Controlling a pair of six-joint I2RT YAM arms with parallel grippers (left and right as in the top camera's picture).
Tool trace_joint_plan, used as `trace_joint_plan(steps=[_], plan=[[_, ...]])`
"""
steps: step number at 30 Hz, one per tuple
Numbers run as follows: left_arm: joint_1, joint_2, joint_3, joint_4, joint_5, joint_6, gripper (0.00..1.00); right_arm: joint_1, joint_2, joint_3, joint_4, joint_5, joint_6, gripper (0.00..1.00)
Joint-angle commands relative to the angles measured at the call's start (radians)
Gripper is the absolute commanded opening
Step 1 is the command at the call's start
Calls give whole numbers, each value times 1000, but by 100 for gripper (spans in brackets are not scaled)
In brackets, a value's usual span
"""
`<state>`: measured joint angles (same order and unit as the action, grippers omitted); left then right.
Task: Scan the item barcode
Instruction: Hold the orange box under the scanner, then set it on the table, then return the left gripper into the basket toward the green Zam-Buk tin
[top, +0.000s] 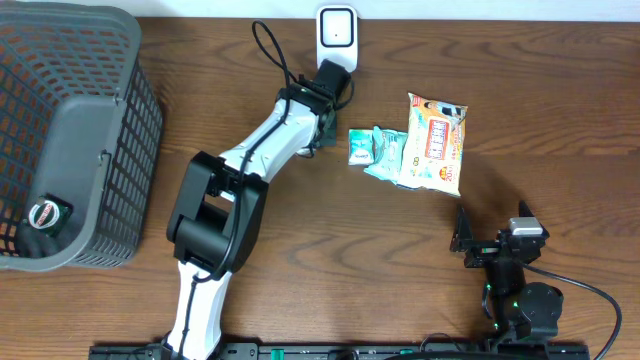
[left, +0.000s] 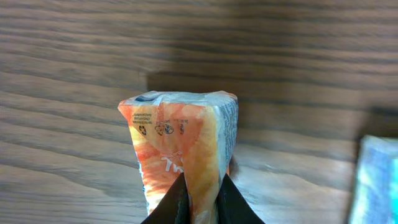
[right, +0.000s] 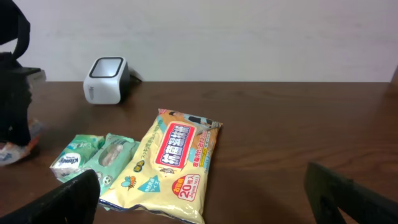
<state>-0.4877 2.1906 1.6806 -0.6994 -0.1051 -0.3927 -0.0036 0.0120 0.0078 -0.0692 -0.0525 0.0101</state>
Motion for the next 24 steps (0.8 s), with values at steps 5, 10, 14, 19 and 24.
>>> trace_joint_plan(steps=[5, 10, 14, 19, 24], plan=[[-3, -44, 20, -7, 209, 2, 13, -3, -5, -2, -3, 1, -8, 99], [-3, -45, 20, -6, 299, 10, 41, -3, -5, -2, -3, 1, -8, 99], [-2, -68, 20, -6, 307, 91, 46, -3, -5, -2, -3, 1, -8, 99], [0, -190, 22, 5, 302, 139, 47, -3, -5, -2, -3, 1, -8, 99], [23, -388, 22, 46, 203, 164, 46, -3, -5, -2, -3, 1, -8, 99]])
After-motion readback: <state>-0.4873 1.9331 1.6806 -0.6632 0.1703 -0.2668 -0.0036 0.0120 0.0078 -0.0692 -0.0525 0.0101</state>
